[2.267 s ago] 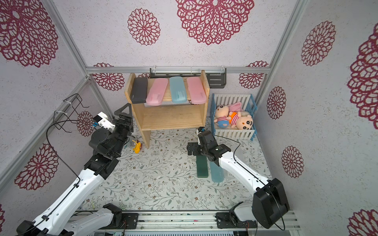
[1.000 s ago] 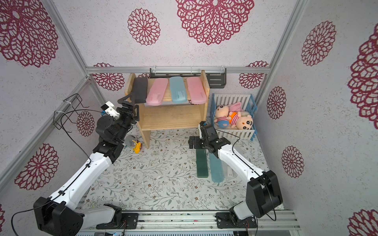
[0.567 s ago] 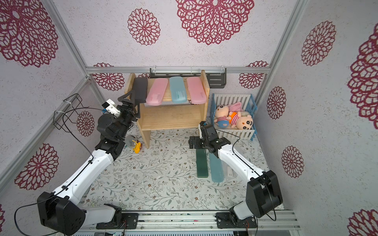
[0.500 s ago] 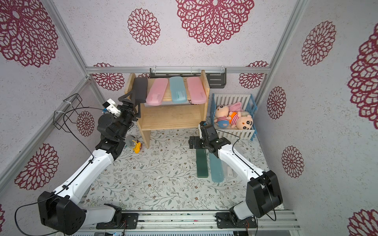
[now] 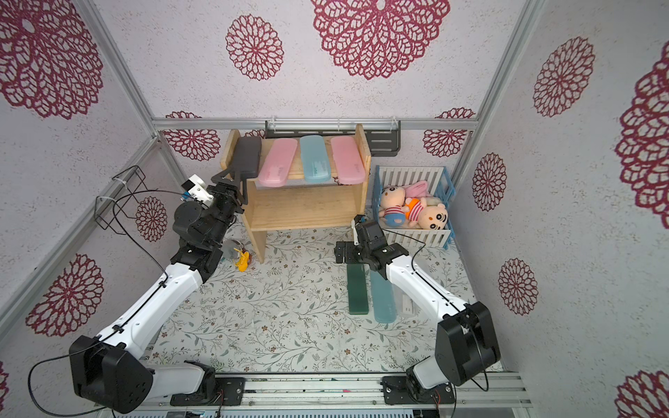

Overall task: Remove the pencil cases from the shelf
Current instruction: Pick up the pencil case from the shelf.

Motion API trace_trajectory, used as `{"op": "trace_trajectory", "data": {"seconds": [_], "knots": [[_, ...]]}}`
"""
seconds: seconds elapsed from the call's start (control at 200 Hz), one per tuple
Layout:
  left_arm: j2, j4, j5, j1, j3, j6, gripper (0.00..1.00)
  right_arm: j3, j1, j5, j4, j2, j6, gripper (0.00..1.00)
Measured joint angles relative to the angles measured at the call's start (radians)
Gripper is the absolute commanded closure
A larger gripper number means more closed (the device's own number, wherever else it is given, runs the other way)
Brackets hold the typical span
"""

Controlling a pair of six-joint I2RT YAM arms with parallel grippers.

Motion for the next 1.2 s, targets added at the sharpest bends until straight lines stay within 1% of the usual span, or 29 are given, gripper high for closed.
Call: {"op": "trace_trajectory", "data": {"seconds": [0.12, 0.205, 0.33, 0.5, 0.835, 0.976, 1.076, 1.201], "knots": [[-0.002, 0.002, -0.001, 0.000, -0.013, -0.002, 0.67, 0.000, -0.001, 0.000, 0.000, 0.000, 0.000, 0.01], [-0.007, 0.002, -0.002, 0.000, -0.025, -0.002, 0.69, 0.000, -0.001, 0.000, 0.000, 0.000, 0.000, 0.01], [-0.011, 0.002, -0.003, 0.000, -0.031, 0.002, 0.79, 0.000, -0.001, 0.000, 0.000, 0.000, 0.000, 0.01], [-0.025, -0.003, -0.005, 0.002, -0.042, 0.010, 1.00, 0.000, -0.001, 0.000, 0.000, 0.000, 0.000, 0.01], [-0.034, -0.007, -0.005, 0.002, -0.042, 0.012, 1.00, -0.016, -0.001, 0.002, 0.001, 0.000, 0.000, 0.01], [-0.041, 0.019, 0.006, 0.002, -0.046, 0.030, 1.00, -0.016, -0.001, 0.005, 0.001, -0.004, 0.000, 0.01], [-0.050, 0.023, 0.023, -0.003, -0.044, 0.081, 1.00, -0.018, 0.000, 0.015, 0.002, -0.021, 0.000, 0.01], [-0.090, -0.023, 0.041, -0.017, -0.004, 0.195, 1.00, -0.019, 0.027, 0.074, 0.003, -0.084, -0.001, 0.01]]}}
